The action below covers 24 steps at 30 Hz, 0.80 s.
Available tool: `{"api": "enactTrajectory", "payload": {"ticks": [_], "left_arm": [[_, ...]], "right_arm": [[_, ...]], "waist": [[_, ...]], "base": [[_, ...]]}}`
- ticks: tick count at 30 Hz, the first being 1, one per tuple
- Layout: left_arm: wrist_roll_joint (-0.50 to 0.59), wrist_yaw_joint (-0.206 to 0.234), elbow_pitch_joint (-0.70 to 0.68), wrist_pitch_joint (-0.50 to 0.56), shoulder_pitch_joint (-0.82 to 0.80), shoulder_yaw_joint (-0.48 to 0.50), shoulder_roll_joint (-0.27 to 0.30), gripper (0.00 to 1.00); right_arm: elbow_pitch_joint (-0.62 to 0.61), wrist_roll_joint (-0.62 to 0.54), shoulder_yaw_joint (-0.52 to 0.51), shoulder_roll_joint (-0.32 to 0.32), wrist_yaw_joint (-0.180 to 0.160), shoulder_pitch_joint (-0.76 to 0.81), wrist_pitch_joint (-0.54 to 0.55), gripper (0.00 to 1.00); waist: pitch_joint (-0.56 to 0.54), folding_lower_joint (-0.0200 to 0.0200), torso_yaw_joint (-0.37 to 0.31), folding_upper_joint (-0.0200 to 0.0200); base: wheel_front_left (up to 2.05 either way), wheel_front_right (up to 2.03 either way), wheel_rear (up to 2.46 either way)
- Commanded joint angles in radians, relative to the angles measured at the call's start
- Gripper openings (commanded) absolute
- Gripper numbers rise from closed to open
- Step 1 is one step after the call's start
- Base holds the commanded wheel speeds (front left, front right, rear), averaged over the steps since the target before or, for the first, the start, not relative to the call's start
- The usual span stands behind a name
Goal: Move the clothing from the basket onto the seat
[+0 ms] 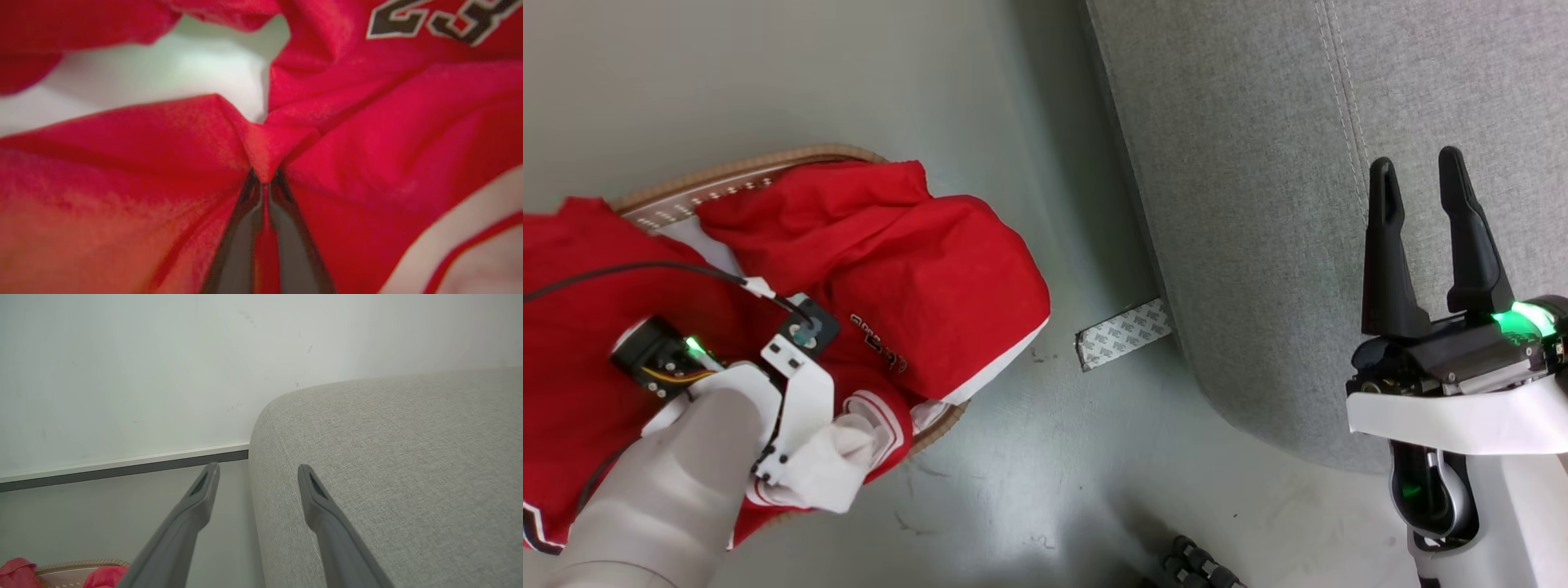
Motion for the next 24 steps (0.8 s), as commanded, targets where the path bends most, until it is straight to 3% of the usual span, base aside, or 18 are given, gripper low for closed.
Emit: {"api": "enactTrajectory", "payload": {"ticks": [1,12,24], "left_arm": [[-0.008,0.002,0.010,-0.004,0.007,-0.008,0.010,0.00],[-0.078,0.002,0.009,-0.112,0.033,-0.027,-0.033,0.00],[-0.194,0.002,0.008,-0.331,0.107,0.012,-0.165,0.00]], "right_arm": [[0.004,0.005,-0.002,0.000,-0.002,-0.018,0.001,1.00],[0.016,-0.029,-0.016,-0.001,-0.002,-0.017,0.001,1.00],[0.049,-0.125,-0.050,-0.002,-0.002,0.028,0.001,1.00]], "waist": [[-0.001,-0.0001,0.002,0.0000],[-0.087,-0.0001,0.049,0.0000],[-0.340,-0.0001,0.212,0.0000]], "base": [[0.00,0.00,0.00],[0.00,0.00,0.00],[0.00,0.00,0.00]]}}
